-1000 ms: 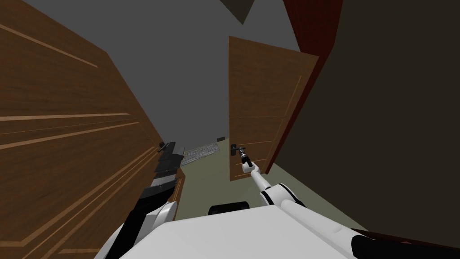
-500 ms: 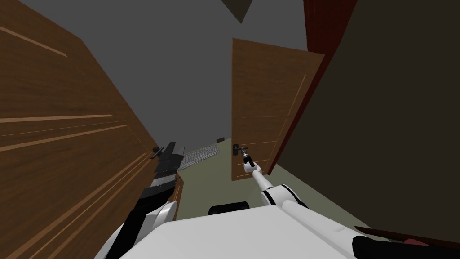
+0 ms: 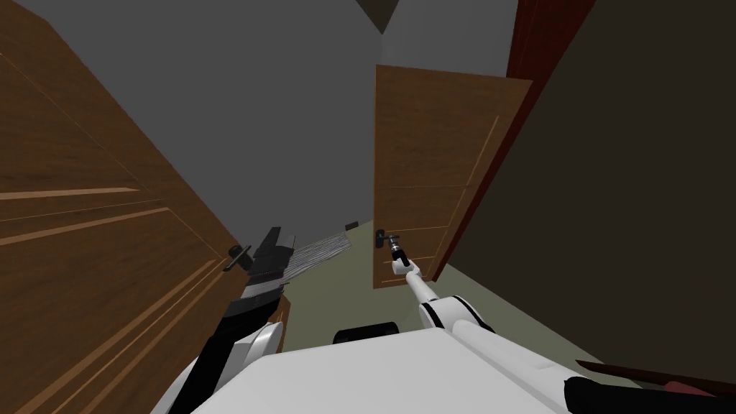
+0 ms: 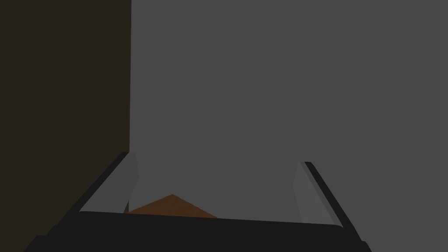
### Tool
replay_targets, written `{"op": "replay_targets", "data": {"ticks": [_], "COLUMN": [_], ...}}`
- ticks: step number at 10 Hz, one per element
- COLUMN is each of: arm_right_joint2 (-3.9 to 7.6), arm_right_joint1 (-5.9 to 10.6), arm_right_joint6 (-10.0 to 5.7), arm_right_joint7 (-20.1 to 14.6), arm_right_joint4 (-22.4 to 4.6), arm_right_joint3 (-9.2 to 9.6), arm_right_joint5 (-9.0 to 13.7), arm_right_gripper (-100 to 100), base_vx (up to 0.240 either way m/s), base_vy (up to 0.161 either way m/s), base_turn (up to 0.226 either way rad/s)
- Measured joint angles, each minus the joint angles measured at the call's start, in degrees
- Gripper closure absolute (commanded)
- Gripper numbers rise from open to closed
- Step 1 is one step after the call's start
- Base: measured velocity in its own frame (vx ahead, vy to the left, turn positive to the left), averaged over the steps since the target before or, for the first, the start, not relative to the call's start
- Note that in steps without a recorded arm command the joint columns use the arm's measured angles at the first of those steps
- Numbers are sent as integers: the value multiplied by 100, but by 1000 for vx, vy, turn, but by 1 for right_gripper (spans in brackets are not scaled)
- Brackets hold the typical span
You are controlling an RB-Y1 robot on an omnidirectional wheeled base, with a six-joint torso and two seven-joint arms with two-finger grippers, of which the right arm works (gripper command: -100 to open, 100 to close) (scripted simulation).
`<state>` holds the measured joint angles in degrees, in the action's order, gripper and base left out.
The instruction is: Push the door open
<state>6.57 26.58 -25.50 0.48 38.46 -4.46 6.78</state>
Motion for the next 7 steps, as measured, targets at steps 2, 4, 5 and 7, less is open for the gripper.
{"op": "replay_targets", "data": {"ticks": [2, 4, 5, 7], "arm_right_joint2": [30, 53, 74, 115], "arm_right_joint1": [-17, -29, -32, -26], "arm_right_joint6": [4, -7, -21, -14], "arm_right_joint7": [18, 36, 44, 88], "arm_right_joint4": [37, -33, -64, -78], "arm_right_joint3": [-67, -137, -175, -293], "arm_right_joint5": [17, 40, 53, 87], "arm_right_gripper": [100, 100, 100, 100], "base_vx": [94, 168, 178, 189], "base_vy": [39, 91, 108, 133], "base_turn": [-48, -55, -58, -75]}}
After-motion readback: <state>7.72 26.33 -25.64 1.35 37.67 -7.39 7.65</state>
